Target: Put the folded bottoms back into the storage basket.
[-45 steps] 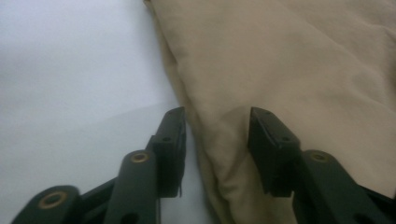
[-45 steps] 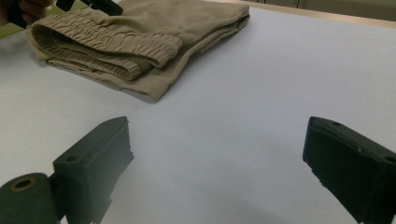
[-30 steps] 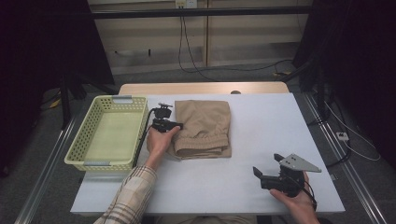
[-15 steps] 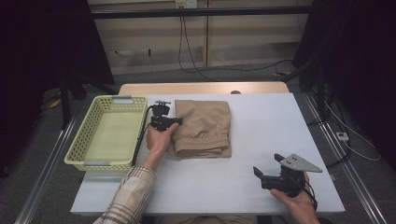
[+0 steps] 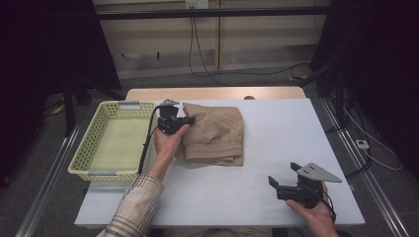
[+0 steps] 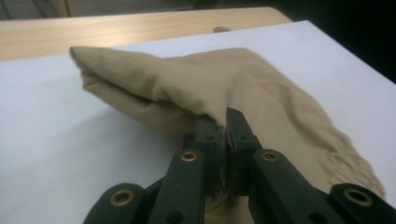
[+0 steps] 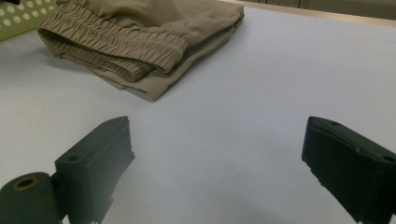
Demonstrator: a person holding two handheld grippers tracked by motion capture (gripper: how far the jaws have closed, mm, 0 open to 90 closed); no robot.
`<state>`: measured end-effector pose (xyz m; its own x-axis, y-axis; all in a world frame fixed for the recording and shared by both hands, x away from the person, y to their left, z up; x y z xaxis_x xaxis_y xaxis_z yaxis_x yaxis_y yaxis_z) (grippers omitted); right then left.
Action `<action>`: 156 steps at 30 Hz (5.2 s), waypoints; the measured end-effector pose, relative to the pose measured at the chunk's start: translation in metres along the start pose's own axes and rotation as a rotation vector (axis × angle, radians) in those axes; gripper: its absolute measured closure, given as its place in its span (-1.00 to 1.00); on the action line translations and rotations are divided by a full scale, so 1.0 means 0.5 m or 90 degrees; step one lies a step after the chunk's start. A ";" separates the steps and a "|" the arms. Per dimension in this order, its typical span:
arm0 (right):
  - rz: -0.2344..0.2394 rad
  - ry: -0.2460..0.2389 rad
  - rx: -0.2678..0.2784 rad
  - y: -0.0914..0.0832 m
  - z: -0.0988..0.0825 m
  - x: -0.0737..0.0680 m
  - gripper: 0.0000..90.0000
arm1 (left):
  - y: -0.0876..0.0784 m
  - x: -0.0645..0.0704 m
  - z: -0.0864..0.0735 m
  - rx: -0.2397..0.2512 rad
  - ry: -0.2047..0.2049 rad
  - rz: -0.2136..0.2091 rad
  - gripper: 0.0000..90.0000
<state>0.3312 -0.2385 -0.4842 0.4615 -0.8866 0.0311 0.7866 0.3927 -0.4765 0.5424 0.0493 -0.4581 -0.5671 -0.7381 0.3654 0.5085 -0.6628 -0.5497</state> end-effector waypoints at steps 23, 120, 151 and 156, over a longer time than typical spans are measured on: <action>-0.002 -0.002 0.004 -0.002 0.002 0.000 -0.82 | -0.080 0.060 0.078 0.105 0.080 -0.030 0.93; -0.001 -0.008 0.022 -0.004 0.009 -0.004 -0.87 | -0.414 0.116 0.142 0.262 0.175 -0.022 0.93; -0.004 -0.006 0.018 -0.003 0.008 -0.003 -0.87 | -0.501 0.074 0.149 0.300 0.164 0.021 0.93; -0.005 -0.005 0.017 -0.003 0.007 -0.003 -0.87 | -0.530 0.064 0.151 0.318 0.160 0.027 0.93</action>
<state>0.3309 -0.2366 -0.4804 0.4589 -0.8875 0.0413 0.8007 0.3929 -0.4521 0.4387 0.1918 -0.2441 -0.6458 -0.7529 0.1268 0.7444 -0.6578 -0.1146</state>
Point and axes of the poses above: each handheld gripper's, and its own axes: y roughly forward along the jaws, z roughly out of its top, x roughly to its right, the point moved 9 cm from there along y, roughly forward along the jaws, and after that the axes turned 6 degrees about -y, right-handed, at the moved point
